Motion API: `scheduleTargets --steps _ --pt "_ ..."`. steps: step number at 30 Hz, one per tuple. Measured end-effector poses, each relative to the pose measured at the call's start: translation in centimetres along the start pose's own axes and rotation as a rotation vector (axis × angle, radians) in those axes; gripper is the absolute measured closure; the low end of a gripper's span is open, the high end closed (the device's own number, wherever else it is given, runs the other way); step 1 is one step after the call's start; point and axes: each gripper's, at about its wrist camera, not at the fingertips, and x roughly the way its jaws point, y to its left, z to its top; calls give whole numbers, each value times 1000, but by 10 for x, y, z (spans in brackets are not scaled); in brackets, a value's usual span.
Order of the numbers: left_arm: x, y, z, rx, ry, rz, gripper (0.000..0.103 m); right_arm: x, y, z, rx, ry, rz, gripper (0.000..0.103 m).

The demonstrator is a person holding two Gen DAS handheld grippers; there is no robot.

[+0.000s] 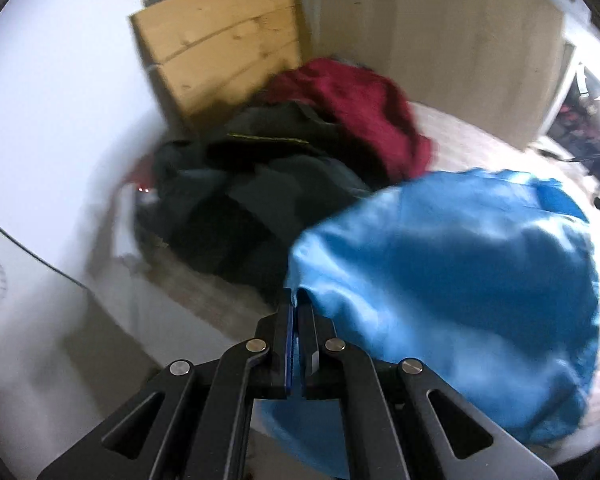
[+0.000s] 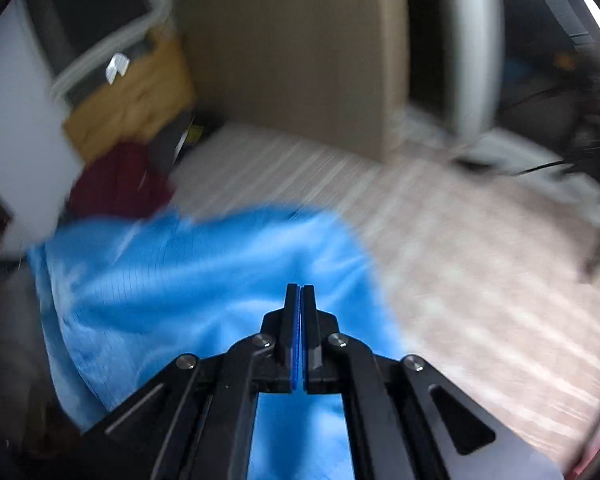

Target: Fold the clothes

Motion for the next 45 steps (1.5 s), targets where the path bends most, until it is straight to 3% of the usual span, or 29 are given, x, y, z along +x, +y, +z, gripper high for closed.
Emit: scheduleTargets --steps 2,4,6,7,10,12,18,20,22,24,26,29,32,35,37,41,45 --pt "-3 -17 -5 10 2 -85 102 -19 -10 0 -1 43 -81 99" --pt "-4 -50 -7 64 7 -177 102 -31 -9 -4 -32 110 -111 87" --pt "-7 -90 -8 127 6 -261 102 -49 10 -17 -93 121 -158 47" --pt "-8 -112 -8 154 6 -312 102 -58 19 -21 -117 102 -163 44" --pt "-14 -180 -8 257 -12 -446 102 -83 32 -31 -103 44 -171 44" --pt "-21 -246 -8 354 -17 -556 102 -103 33 -38 -58 10 -177 44" --pt "-39 -433 -30 602 6 -850 102 -173 -36 -80 168 -53 -369 44" --pt "-37 -483 -50 679 91 -926 90 -197 -63 -102 226 -40 -423 44" --pt "-32 -525 -76 768 186 -910 73 -216 -81 -124 249 -16 -456 44" --pt "-34 -544 -97 835 217 -883 70 -231 -90 -143 251 0 -477 44" --pt "-39 -541 -105 844 232 -906 70 -239 -93 -152 242 4 -474 42" --pt "-48 -512 -94 798 218 -918 64 -234 -89 -156 220 9 -420 41" --pt "-57 -457 -73 714 160 -861 60 -211 -71 -144 175 23 -344 41" --pt "-56 -387 -47 626 91 -715 57 -172 -35 -125 72 49 -242 40" --pt "-46 -326 -27 534 55 -577 55 -141 -2 -111 -30 57 -191 38" --pt "-21 -227 -4 358 56 -369 54 -77 55 -81 -194 62 -133 37" --pt "2 -148 -1 234 79 -264 54 -26 84 -51 -247 100 -86 37"
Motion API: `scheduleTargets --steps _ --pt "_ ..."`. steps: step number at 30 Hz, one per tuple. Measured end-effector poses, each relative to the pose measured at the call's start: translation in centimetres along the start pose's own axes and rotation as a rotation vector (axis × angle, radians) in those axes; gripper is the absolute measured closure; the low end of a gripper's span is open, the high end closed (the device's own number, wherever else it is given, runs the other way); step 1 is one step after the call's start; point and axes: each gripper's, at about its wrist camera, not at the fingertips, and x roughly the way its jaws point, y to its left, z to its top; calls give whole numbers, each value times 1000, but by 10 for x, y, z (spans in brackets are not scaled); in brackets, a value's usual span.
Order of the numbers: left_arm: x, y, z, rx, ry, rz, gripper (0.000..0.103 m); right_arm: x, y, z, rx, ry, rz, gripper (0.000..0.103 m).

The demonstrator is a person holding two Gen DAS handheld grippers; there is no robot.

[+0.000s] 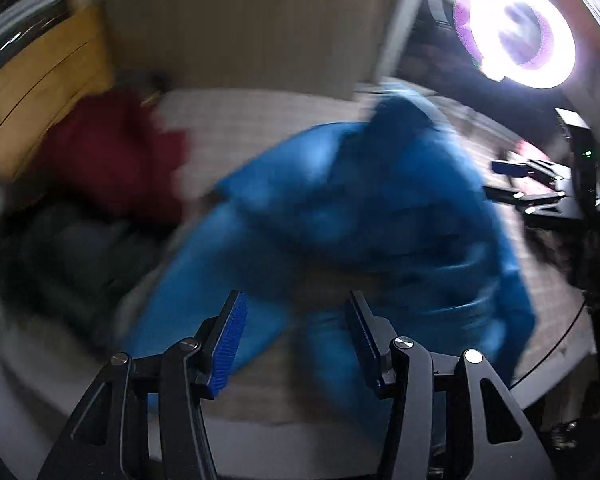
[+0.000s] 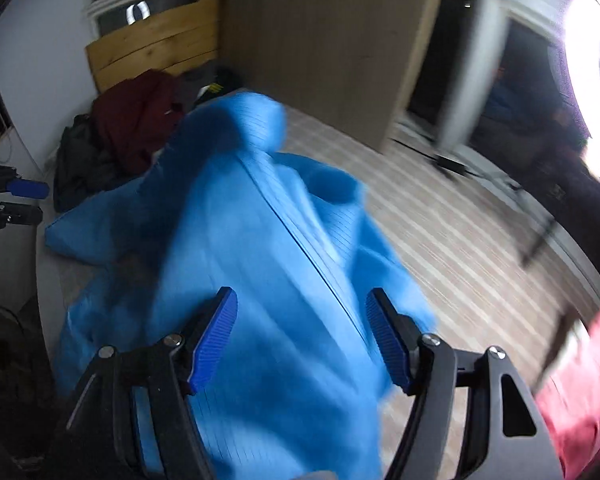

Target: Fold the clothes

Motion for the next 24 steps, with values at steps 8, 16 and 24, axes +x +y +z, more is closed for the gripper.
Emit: scheduleTargets --steps 8,16,24 --pt "13 70 -18 -88 45 -20 54 44 17 29 -66 87 50 37" --pt "29 57 9 -2 45 -53 54 46 19 23 -17 118 23 100" --pt "56 19 43 241 60 -74 54 -50 -57 -27 265 -5 -178 101"
